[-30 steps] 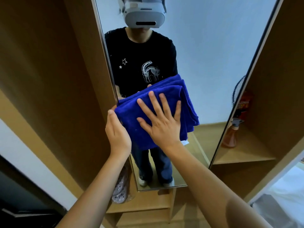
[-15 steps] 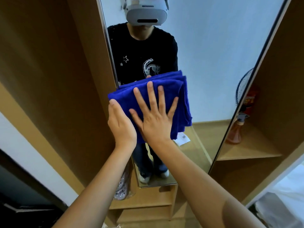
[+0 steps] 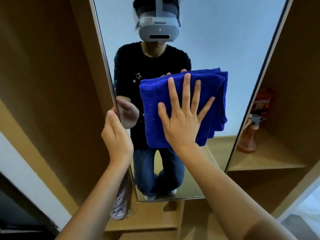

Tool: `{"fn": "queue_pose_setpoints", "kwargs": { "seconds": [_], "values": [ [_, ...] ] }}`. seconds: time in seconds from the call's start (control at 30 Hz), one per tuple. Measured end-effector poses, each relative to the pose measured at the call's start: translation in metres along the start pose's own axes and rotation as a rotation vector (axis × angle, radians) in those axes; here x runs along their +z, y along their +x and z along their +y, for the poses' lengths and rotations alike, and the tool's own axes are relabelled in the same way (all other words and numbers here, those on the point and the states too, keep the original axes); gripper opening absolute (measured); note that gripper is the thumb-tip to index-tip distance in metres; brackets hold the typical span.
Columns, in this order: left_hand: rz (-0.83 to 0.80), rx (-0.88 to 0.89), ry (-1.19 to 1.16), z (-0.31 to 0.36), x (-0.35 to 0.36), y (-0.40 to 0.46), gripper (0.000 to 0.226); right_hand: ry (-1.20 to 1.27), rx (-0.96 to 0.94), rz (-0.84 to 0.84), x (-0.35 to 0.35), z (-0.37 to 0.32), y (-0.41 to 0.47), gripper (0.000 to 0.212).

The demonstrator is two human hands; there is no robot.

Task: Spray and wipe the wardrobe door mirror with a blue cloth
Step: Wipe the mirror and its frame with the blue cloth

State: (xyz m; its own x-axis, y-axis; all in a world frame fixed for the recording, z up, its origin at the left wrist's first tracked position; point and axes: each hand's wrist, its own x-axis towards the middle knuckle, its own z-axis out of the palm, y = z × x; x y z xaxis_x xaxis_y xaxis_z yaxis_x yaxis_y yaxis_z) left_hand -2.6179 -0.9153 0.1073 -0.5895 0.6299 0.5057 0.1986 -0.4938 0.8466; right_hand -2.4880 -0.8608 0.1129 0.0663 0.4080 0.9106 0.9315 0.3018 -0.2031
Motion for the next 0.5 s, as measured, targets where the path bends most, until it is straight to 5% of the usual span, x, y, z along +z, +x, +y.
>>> {"fn": "queue_pose_setpoints", "kwargs": {
  "seconds": [0.23,0.5],
  "values": [
    [0.119,0.108,-0.007,-0.018,0.009,-0.015,0.038,-0.024,-0.228,-0.077,0.019,-0.047,-0.028,0.061],
    [0.15,0.204,-0.06,-0.038,0.01,-0.013,0.048,-0.032,-0.264,0.022,0.025,-0.01,-0.041,0.059]
  ]
}}
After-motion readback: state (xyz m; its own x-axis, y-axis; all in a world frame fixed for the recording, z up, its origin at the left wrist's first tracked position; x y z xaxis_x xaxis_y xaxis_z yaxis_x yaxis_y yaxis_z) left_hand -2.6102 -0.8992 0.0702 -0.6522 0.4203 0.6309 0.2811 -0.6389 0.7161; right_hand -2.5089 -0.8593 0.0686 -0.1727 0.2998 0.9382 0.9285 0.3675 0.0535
